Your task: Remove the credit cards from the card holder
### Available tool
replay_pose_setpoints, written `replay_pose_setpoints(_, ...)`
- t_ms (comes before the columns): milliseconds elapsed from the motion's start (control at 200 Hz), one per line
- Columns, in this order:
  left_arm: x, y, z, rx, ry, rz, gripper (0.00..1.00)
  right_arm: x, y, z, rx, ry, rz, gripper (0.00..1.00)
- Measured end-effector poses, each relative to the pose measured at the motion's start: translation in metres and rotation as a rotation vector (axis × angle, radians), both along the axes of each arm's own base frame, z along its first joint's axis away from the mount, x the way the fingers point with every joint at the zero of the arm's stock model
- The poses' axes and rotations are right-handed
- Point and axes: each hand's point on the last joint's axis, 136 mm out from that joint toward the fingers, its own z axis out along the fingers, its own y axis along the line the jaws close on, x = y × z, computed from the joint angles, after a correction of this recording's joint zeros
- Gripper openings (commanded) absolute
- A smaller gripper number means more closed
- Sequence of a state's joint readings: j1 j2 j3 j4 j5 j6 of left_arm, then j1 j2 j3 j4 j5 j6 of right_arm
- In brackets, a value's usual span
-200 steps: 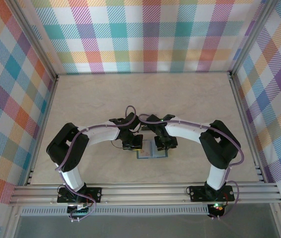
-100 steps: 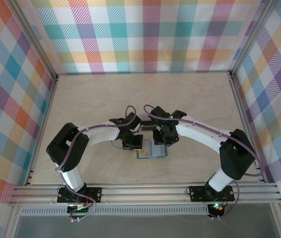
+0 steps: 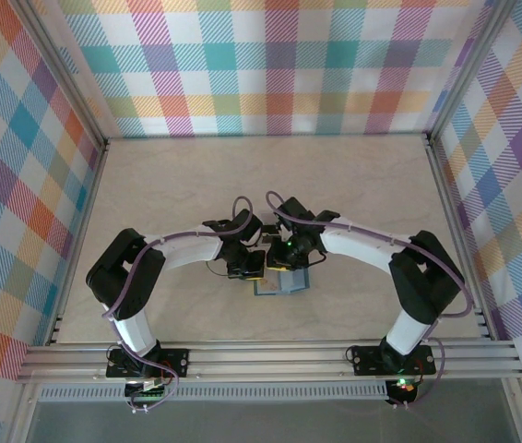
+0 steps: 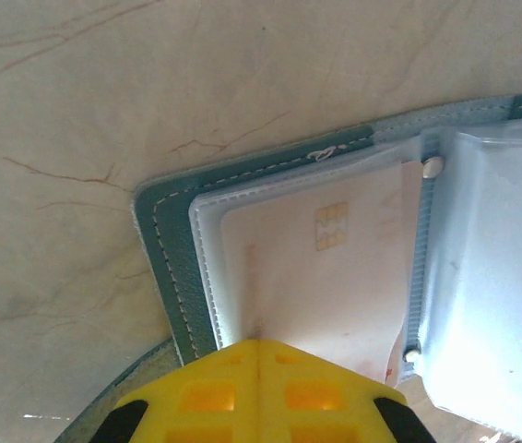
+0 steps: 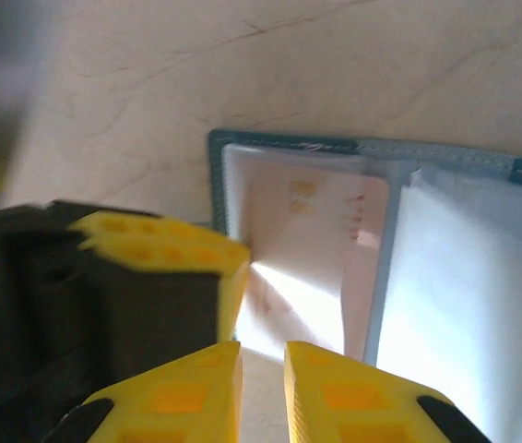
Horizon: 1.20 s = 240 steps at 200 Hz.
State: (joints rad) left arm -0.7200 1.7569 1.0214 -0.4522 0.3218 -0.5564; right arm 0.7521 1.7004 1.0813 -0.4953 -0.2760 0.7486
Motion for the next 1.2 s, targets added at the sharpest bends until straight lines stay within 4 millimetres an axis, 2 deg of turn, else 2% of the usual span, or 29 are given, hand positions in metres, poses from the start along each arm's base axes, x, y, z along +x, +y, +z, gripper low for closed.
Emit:
replay_pose_setpoints(110,0.000,0.000,0.000,0.000,0.000,0.000,0.00,-0.007,-0.003,-0.026,-0.007,0.061,-0.012,0.26)
replay_pose_setpoints(195,0.000,0.000,0.000,0.000,0.000,0.000,0.00,-0.010,-0.005,-0.033,0.003,0.084,-0.017,0.27)
replay_pose_setpoints(390,0.000,0.000,0.000,0.000,-0.001,0.000,0.00,-0.007,-0.003,-0.033,0.027,0.076,-0.023,0.31)
replay_pose_setpoints(755,0.000,0.000,0.000,0.001,0.000,0.000,0.00,-0.005,-0.004,-0.036,0.024,0.079,-0.028,0.31)
replay_pose_setpoints(885,0.000,0.000,0.000,0.001,0.000,0.000,0.05,-0.004,-0.006,-0.038,0.010,0.069,-0.028,0.31)
replay_pose_setpoints(1200,-0.001,0.003,0.000,0.017,0.003,0.001,0.09,-0.001,-0.018,-0.039,-0.056,0.035,-0.032,0.32)
